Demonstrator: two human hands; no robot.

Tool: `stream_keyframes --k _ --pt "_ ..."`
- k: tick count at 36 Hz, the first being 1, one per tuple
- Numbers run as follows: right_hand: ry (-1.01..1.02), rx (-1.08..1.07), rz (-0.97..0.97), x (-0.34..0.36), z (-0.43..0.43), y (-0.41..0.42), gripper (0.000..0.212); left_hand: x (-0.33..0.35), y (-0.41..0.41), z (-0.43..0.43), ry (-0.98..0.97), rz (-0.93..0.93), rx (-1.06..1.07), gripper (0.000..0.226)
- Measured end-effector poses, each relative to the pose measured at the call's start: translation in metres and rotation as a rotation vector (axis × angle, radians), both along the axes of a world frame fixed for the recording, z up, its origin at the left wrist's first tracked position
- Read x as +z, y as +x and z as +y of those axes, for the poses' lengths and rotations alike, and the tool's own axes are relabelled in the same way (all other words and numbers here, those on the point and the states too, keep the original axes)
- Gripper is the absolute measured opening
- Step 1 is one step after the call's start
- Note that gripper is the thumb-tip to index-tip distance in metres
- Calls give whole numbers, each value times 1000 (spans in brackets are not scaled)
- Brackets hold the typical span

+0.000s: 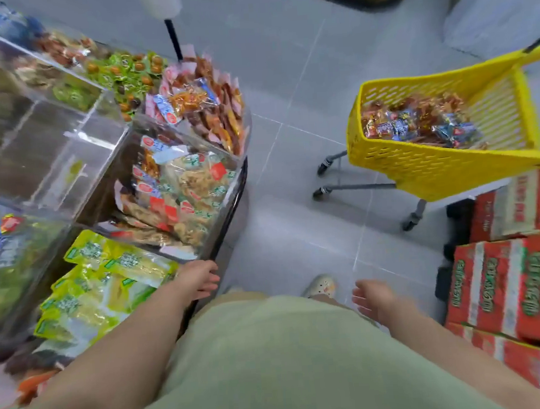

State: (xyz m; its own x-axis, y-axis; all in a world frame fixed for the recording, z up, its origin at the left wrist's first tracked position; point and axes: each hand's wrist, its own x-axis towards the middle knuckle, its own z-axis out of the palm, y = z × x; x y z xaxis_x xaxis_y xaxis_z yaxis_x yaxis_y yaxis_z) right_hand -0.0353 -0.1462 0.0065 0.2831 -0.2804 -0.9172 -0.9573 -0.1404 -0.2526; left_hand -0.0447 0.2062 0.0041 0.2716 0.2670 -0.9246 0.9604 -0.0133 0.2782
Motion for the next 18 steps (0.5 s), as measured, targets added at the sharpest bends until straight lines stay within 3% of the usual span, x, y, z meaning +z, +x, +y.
stream_keyframes --k 3,7,12,18 --pt "19 -123 25 -5 -40 -11 30 -7 17 -23 69 -27 -6 13" --pt "16 -216 19 -8 -96 6 31 -15 46 -59 158 -78 2 14" --pt "10 -202 -58 -9 -163 54 35 -16 84 -122 123 -118 -40 9" --pt "-36 -261 -135 0 -211 95 10 -9 122 -185 53 -165 -203 14"
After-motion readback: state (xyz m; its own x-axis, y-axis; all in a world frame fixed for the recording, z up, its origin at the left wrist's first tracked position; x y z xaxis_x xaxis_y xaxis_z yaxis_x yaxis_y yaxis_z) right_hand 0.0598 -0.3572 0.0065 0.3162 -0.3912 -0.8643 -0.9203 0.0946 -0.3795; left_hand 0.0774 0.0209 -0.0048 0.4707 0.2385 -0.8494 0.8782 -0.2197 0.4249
